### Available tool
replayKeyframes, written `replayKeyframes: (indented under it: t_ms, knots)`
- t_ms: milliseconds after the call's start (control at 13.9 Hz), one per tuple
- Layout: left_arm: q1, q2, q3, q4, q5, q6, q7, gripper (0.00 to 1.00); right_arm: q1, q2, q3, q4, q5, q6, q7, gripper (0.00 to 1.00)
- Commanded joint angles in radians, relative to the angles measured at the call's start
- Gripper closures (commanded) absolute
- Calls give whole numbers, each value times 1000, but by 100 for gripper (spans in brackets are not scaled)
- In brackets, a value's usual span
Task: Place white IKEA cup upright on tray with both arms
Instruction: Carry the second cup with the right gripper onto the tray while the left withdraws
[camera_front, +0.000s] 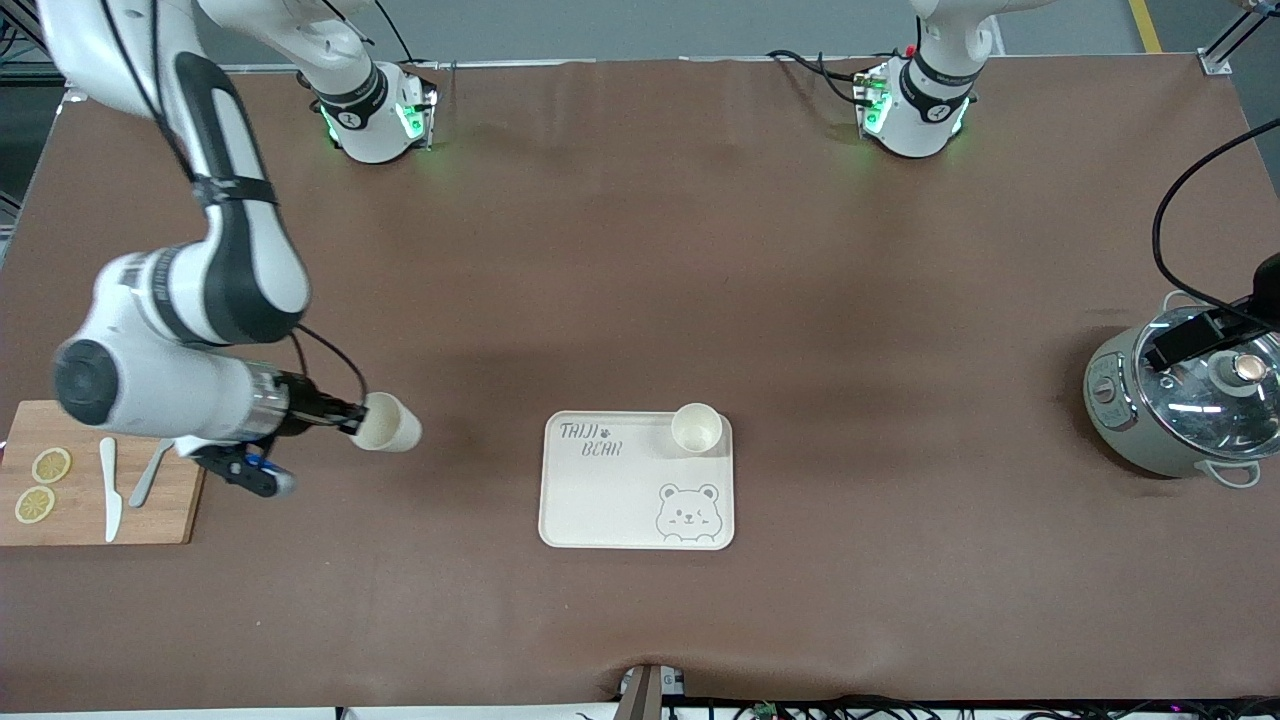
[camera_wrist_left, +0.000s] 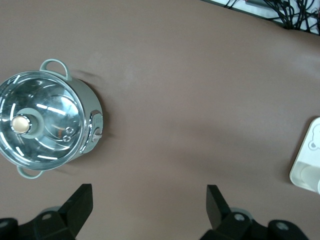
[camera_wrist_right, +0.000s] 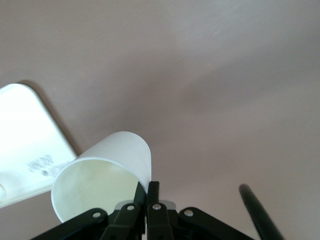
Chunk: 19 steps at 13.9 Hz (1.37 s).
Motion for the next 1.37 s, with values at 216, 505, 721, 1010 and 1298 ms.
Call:
replayKeyframes:
  t_ms: [216,505,721,1010,1298]
  knots:
    - [0,-119,-9,-31,17,-119,98,0,186,168,-12,148,70,148,311,100]
    - [-116,-223,95,-161,3,-92,121,0,263,247,-12,147,72,283,459,100]
    - [-188,-314,163,-295,-38,-30,136,0,268,273,-12,144,72,285,465,100]
    - [-253,-339,194,-333,-40,-2,135,0,277,297,-12,142,73,302,465,100]
    - [-253,-348,174,-332,-39,-16,116,0,274,291,-14,145,69,300,461,0]
